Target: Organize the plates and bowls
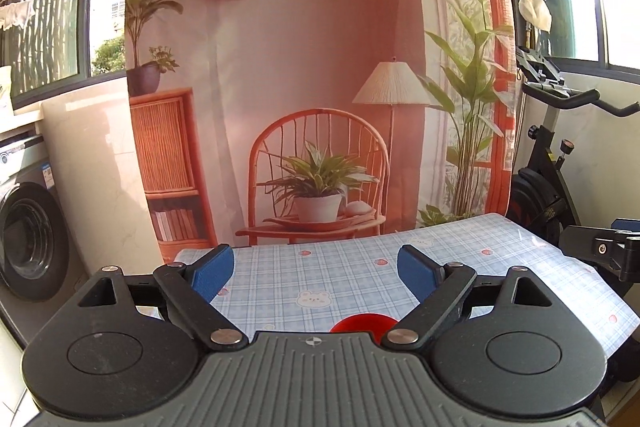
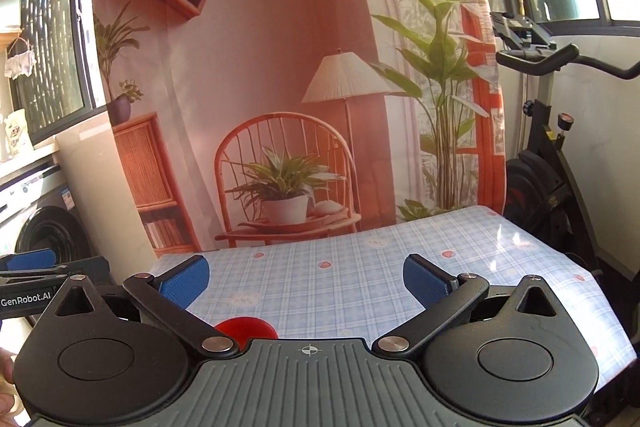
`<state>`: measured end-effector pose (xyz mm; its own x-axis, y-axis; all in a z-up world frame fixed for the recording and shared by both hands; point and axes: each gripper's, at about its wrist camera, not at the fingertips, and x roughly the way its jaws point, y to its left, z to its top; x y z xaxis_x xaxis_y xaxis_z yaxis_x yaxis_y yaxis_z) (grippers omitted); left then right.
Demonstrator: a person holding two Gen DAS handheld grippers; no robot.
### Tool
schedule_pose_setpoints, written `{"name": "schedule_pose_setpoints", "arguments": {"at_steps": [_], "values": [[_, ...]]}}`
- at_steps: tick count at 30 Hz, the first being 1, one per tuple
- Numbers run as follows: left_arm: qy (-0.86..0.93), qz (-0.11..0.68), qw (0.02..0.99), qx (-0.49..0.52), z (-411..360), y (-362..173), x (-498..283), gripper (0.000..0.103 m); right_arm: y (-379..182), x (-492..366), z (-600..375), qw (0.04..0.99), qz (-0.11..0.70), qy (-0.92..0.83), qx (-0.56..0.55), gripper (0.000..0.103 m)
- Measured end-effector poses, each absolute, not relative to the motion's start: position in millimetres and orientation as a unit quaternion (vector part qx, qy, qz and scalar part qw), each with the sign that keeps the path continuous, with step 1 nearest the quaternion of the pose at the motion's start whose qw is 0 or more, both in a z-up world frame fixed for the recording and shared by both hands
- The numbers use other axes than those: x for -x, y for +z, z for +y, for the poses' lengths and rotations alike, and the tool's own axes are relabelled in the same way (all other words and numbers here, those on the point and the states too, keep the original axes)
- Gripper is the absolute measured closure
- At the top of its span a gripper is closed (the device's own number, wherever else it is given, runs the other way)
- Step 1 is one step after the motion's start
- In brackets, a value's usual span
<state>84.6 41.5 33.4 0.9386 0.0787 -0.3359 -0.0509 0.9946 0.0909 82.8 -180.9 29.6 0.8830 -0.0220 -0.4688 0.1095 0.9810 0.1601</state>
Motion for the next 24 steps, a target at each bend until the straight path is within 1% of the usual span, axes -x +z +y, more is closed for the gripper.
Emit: {"name": "schedule_pose_setpoints", "arguments": {"at_steps": [4, 9, 24], "values": [[0.029, 0.161, 0.986, -0.021, 39.6, 50.0, -57.5, 0.011, 45.1, -63.0, -165.7, 0.969, 0.236, -0.021, -0.064, 0.0], [0.014, 0.158, 0.987, -0.009, 37.2, 56.2, -38.1, 0.011, 51.0, -41.8, -156.8, 0.972, 0.227, -0.034, -0.058, 0.0], [0.012, 0.173, 0.985, -0.005, 39.5, 46.2, -33.9, 0.011, 53.0, -29.6, -152.8, 0.973, 0.219, -0.045, -0.051, 0.0]]}}
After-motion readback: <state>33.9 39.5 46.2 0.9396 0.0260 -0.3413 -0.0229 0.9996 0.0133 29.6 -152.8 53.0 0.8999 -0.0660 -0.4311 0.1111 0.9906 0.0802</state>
